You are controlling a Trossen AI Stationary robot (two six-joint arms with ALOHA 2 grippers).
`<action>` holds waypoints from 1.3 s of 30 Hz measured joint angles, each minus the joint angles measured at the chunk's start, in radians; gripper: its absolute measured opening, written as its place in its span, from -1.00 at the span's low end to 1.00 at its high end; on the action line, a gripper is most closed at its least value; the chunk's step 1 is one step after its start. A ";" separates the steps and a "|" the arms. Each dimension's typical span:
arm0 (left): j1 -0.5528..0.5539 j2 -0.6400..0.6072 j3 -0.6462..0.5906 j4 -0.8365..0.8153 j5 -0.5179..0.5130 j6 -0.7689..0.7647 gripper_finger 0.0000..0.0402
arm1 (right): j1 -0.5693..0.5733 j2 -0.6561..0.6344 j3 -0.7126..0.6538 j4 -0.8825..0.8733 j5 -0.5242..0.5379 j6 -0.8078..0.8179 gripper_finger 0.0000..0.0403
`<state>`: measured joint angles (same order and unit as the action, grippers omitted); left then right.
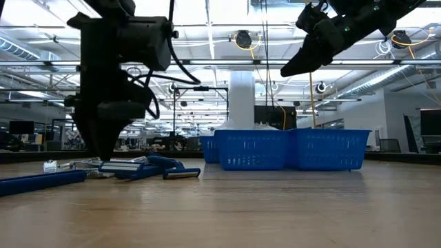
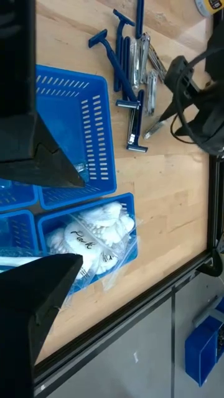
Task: Pick & Place Travel size toiletries
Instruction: Put the silver nail cutter into the bottom left blue basket
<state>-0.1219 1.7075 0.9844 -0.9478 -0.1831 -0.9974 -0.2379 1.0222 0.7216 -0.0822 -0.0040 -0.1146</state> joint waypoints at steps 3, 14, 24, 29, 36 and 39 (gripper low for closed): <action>0.014 0.000 -0.034 0.052 0.018 0.007 0.06 | 0.000 0.000 0.000 0.000 0.000 -0.001 -0.15; 0.041 -0.007 -0.122 0.232 0.055 0.204 0.06 | 0.000 0.000 0.000 -0.004 0.000 -0.002 -0.15; 0.100 -0.004 -0.122 0.258 0.175 0.255 -0.52 | 0.000 0.000 0.000 -0.005 0.000 0.000 -0.15; 0.119 -0.006 -0.121 0.257 0.142 0.284 -0.88 | 0.000 0.000 0.000 -0.005 0.000 0.000 -0.15; 0.104 -0.116 -0.107 0.225 0.078 0.297 -0.81 | 0.000 0.000 0.000 -0.006 0.000 -0.002 -0.15; 0.086 -0.202 -0.076 0.270 0.008 0.328 -0.86 | 0.000 0.000 0.000 -0.004 0.000 -0.002 -0.15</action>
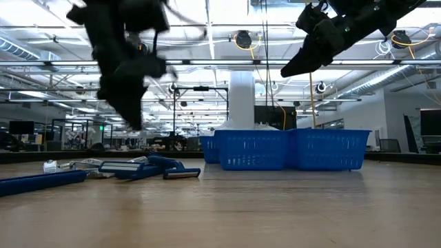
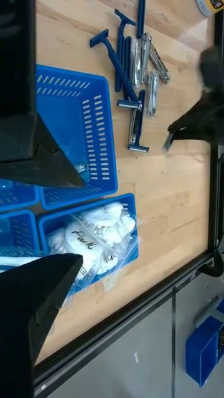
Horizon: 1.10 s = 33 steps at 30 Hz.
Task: Pick & Place Travel size toiletries
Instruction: Put the silver nail cutter into the bottom left blue basket
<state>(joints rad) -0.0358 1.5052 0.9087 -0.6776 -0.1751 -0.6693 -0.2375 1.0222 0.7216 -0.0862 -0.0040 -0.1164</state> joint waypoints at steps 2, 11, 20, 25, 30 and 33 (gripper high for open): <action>-0.012 -0.042 0.009 0.081 -0.048 0.059 -0.87 | 0.000 0.000 0.000 0.000 0.000 0.000 -0.15; -0.018 -0.054 0.012 0.778 0.002 0.538 -0.84 | 0.005 0.000 0.000 0.020 -0.003 0.012 -0.15; 0.043 0.108 0.012 1.042 0.107 0.589 -0.86 | 0.027 0.060 0.001 0.116 -0.157 0.005 -0.15; 0.066 0.186 0.012 1.039 0.124 0.526 -0.86 | 0.030 0.090 0.001 0.122 -0.154 -0.008 -0.15; 0.070 0.242 0.012 1.022 0.147 0.475 -0.84 | 0.028 0.090 0.000 0.125 -0.154 -0.012 -0.15; 0.070 0.267 0.012 1.008 0.182 0.442 -0.83 | 0.028 0.090 0.000 0.123 -0.154 -0.013 -0.15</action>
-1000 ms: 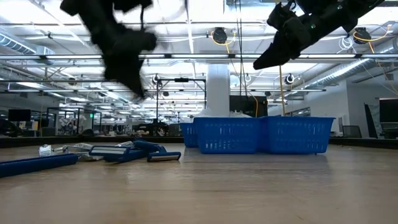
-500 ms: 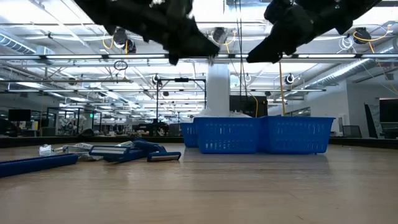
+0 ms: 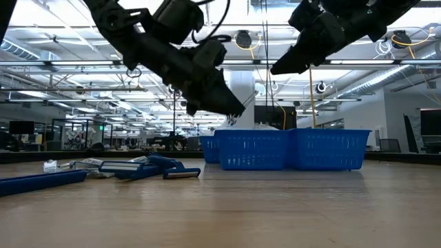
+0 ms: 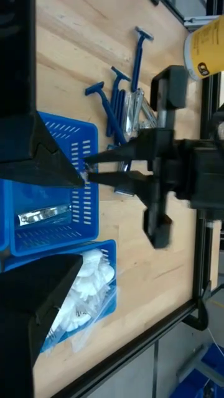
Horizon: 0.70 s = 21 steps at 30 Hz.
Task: Pick & Place Travel size toiletries
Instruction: Put the silver nail cutter into the bottom left blue basket
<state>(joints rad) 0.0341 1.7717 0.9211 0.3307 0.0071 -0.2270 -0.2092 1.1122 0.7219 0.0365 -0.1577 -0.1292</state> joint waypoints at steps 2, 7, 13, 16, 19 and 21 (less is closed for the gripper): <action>-0.001 0.017 0.000 0.005 0.014 -0.026 -0.83 | 0.000 0.000 0.000 0.000 0.000 -0.008 -0.15; 0.000 0.038 0.001 0.011 0.001 -0.046 -0.82 | 0.000 0.000 0.000 0.000 0.000 -0.014 -0.15; 0.007 0.035 0.001 0.009 -0.021 -0.090 -0.71 | 0.000 0.000 0.000 -0.002 0.000 -0.014 -0.15; 0.016 0.034 0.001 0.011 -0.025 -0.120 -0.52 | 0.000 0.000 0.000 -0.002 0.000 -0.014 -0.15; 0.024 0.034 0.001 0.011 -0.016 -0.139 -0.29 | 0.000 0.000 0.000 -0.003 0.000 -0.014 -0.15; 0.029 0.034 0.001 0.011 0.000 -0.141 -0.16 | 0.000 0.000 0.000 -0.003 0.000 -0.014 -0.15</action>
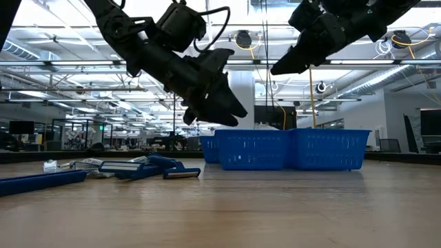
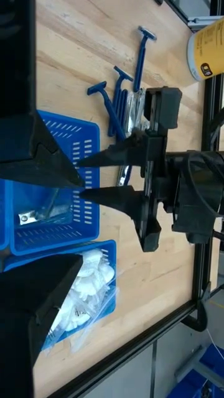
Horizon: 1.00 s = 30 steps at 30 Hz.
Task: Pick & Place Travel size toiletries
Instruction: Put the silver nail cutter into the bottom left blue basket
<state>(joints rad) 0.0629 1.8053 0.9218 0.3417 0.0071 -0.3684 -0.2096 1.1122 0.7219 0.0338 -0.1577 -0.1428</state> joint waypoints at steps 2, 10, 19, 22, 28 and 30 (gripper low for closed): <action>0.003 0.000 0.000 0.000 0.017 0.000 -0.04 | 0.000 0.000 0.000 0.000 0.000 0.000 -0.15; 0.009 -0.153 0.000 -0.262 0.048 -0.040 0.17 | 0.000 0.000 0.000 -0.009 0.000 0.000 -0.15; -0.149 -0.354 0.001 -0.836 -0.078 -0.419 0.07 | 0.000 0.000 0.000 -0.009 0.000 -0.003 -0.15; -0.264 -0.351 -0.004 -0.951 -0.086 -0.543 0.01 | 0.000 0.000 0.000 -0.009 0.000 -0.004 -0.15; -0.497 -0.340 -0.065 -0.959 -0.129 -0.583 -0.11 | 0.000 0.000 0.000 -0.008 0.000 -0.004 -0.15; -0.555 -0.334 -0.097 -0.958 -0.180 -0.543 -0.16 | 0.000 0.000 0.000 -0.008 0.000 -0.002 -0.15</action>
<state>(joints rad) -0.4926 1.4709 0.8250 -0.6168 -0.1725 -0.9116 -0.2096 1.1122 0.7219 0.0259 -0.1581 -0.1446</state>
